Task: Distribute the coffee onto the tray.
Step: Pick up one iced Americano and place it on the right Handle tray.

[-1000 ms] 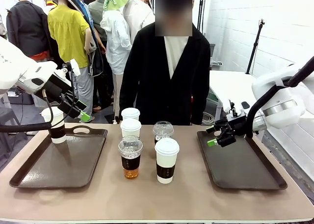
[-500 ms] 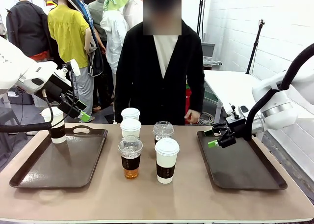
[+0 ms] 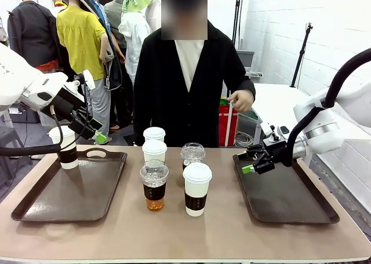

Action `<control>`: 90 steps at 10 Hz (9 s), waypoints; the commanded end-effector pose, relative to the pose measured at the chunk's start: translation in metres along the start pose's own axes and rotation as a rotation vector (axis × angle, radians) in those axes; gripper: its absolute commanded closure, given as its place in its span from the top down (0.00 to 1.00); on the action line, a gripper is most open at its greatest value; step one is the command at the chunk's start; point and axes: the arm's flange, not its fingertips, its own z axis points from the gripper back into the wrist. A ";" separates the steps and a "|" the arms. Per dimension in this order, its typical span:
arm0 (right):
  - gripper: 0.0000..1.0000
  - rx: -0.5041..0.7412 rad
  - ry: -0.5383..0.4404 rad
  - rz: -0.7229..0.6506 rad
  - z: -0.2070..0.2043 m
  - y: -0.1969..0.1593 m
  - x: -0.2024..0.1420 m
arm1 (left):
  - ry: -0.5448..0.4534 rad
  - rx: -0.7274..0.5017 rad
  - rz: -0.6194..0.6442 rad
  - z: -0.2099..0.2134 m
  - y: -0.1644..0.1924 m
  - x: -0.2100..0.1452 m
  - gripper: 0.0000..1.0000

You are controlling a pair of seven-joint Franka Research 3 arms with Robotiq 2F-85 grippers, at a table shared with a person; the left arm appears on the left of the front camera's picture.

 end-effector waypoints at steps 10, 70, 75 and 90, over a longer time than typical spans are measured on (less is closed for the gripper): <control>1.00 -0.028 -0.012 0.005 -0.062 -0.013 0.017 | -0.027 -0.013 -0.008 -0.001 0.003 -0.001 1.00; 0.80 0.170 -0.256 -0.067 -0.202 -0.050 -0.008 | -0.027 -0.013 -0.008 -0.001 0.003 -0.001 1.00; 0.61 0.126 -0.277 -0.073 -0.190 -0.048 -0.007 | -0.027 -0.013 -0.008 -0.001 0.003 -0.001 1.00; 0.61 -0.064 -0.268 -0.009 0.050 -0.006 -0.051 | -0.027 -0.013 -0.008 -0.001 0.003 -0.001 1.00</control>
